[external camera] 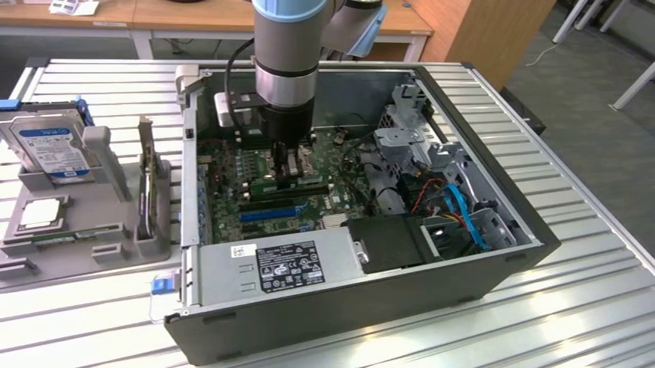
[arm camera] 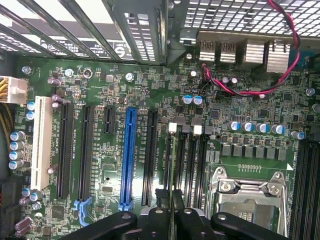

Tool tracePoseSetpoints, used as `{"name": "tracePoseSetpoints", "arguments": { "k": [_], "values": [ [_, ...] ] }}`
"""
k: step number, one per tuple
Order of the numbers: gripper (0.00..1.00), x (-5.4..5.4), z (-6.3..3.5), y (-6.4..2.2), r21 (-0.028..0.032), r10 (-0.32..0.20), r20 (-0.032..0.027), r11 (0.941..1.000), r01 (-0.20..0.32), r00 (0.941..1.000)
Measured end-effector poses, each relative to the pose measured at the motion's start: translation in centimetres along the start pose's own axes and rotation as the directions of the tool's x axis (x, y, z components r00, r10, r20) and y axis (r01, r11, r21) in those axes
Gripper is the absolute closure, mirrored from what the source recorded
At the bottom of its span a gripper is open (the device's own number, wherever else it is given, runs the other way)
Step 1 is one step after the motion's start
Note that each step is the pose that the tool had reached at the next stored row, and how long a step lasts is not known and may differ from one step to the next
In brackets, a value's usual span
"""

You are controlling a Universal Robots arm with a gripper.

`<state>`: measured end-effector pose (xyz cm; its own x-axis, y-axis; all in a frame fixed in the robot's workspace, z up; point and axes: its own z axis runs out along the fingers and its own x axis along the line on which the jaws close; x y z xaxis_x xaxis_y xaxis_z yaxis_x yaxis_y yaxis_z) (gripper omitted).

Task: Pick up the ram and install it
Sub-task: 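Insert the ram into the slot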

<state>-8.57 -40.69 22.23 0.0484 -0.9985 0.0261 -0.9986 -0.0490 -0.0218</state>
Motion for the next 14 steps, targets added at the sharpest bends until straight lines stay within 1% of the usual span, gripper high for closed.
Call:
{"name": "tracePoseSetpoints", "arguments": {
  "k": [14],
  "values": [
    [0.87,0.0,0.0,0.0,-0.0006,0.018,-0.0005,0.9998,-0.018,0.9998]
  ]
}}
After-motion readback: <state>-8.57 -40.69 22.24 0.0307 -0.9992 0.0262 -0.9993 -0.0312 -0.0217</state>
